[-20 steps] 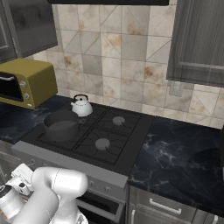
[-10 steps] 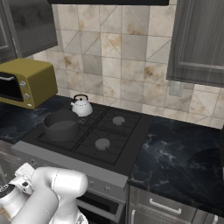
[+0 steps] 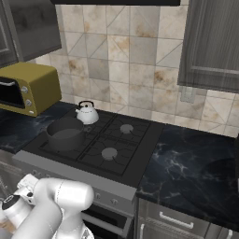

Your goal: Pick the kettle from the cabinet and place it on a stove burner. Then pick the pot from the counter and place it on another stove burner. Finally, turn both burners on.

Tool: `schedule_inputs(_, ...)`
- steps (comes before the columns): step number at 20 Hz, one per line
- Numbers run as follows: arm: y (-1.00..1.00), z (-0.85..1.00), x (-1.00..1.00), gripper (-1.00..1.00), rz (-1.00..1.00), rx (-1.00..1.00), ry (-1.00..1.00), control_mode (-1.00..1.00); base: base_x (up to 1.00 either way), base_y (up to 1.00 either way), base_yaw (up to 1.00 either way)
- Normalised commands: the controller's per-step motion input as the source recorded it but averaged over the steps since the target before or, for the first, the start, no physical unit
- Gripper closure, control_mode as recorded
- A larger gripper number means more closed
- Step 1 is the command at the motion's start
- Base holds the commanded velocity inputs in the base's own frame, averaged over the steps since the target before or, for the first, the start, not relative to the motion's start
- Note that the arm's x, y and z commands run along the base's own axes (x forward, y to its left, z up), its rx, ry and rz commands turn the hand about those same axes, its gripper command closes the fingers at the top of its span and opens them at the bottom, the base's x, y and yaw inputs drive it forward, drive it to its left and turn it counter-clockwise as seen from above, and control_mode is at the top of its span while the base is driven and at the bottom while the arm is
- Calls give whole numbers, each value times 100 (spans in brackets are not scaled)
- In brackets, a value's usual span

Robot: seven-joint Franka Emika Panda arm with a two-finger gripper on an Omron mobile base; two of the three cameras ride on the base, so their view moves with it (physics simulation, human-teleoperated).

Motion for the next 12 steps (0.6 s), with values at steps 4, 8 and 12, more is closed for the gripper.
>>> schedule_inputs(4, 0, -20, 4, -100, 9, 0, 0, -100, 0, 0, 0)
schedule_inputs(8, 0, -21, 8, -100, 8, 0, 0, -100, 0, 0, 0)
schedule_inputs(12, 8, -17, 17, -100, 4, 0, 0, -100, 0, 0, 0)
